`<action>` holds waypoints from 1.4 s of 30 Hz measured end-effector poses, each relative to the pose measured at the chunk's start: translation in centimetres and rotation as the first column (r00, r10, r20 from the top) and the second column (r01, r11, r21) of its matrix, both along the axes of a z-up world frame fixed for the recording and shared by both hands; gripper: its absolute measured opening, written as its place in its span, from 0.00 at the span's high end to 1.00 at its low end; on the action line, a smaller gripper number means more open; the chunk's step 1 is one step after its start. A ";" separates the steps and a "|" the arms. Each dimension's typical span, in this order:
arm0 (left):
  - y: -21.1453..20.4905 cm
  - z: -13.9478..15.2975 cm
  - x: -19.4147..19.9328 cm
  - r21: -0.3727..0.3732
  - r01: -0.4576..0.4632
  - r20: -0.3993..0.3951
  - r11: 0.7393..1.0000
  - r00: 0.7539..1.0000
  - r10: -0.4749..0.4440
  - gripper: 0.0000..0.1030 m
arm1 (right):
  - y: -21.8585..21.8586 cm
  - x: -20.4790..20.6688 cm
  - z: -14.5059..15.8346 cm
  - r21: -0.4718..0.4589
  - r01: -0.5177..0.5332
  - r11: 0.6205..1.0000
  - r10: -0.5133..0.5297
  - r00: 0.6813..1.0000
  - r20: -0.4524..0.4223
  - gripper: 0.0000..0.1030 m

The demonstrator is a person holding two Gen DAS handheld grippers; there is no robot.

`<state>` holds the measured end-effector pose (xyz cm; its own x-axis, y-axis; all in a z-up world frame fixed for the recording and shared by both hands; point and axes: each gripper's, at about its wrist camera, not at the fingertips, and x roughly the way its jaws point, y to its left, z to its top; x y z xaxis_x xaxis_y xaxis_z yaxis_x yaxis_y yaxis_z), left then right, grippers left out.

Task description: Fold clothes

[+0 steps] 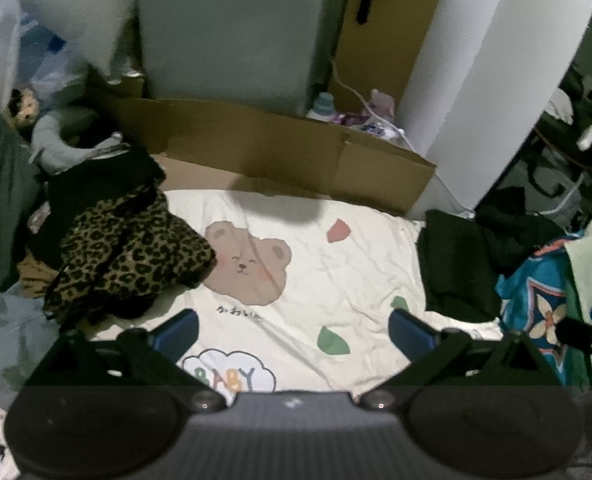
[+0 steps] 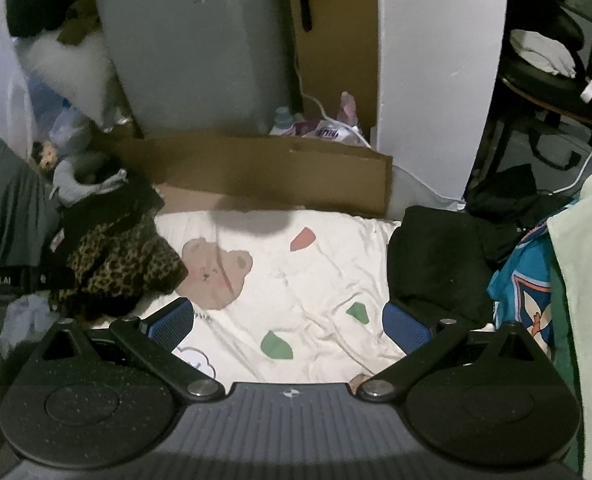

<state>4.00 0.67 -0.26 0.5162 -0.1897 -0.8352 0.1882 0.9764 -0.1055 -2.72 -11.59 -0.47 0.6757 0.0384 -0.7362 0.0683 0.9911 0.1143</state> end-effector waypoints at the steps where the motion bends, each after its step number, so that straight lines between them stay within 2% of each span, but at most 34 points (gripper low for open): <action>1: 0.0 0.1 0.2 -0.001 0.016 0.003 1.000 1.000 -0.016 0.01 | -0.1 0.1 -0.1 0.007 0.015 1.000 -0.015 1.000 0.003 0.00; 5: 0.3 0.4 1.0 -0.019 0.032 0.011 0.999 0.999 -0.032 0.02 | -0.5 0.6 -0.4 0.025 0.043 0.999 -0.042 0.999 -0.013 0.00; 11: 0.3 0.6 1.8 -0.012 0.060 0.031 0.998 0.998 -0.059 0.04 | -0.1 0.7 -0.7 0.010 0.025 1.000 -0.025 1.000 -0.012 0.00; 18: 1.7 0.4 2.8 -0.025 0.044 0.037 0.999 0.998 -0.043 0.04 | 0.1 1.1 -1.4 0.030 0.021 0.999 -0.021 1.000 -0.007 0.00; 21: 2.6 0.3 3.2 -0.022 0.009 0.033 1.000 0.999 -0.008 0.04 | -0.1 1.5 -1.7 0.044 0.037 0.998 -0.037 0.999 -0.001 0.00; 22: 2.9 0.3 3.4 -0.024 0.043 0.033 0.999 0.999 -0.043 0.04 | -0.1 1.6 -1.8 0.050 0.041 0.998 -0.041 0.999 0.000 0.00; 31: 5.4 -1.6 5.0 -0.025 -0.012 -0.012 1.000 1.000 0.012 0.04 | 0.2 2.8 -3.0 0.040 0.059 0.997 -0.060 0.998 0.011 0.00; 42: 7.0 -3.8 5.4 -0.009 -0.019 -0.075 1.000 0.997 0.019 0.04 | 1.1 5.2 -4.8 0.040 0.037 0.999 -0.037 0.999 -0.015 0.00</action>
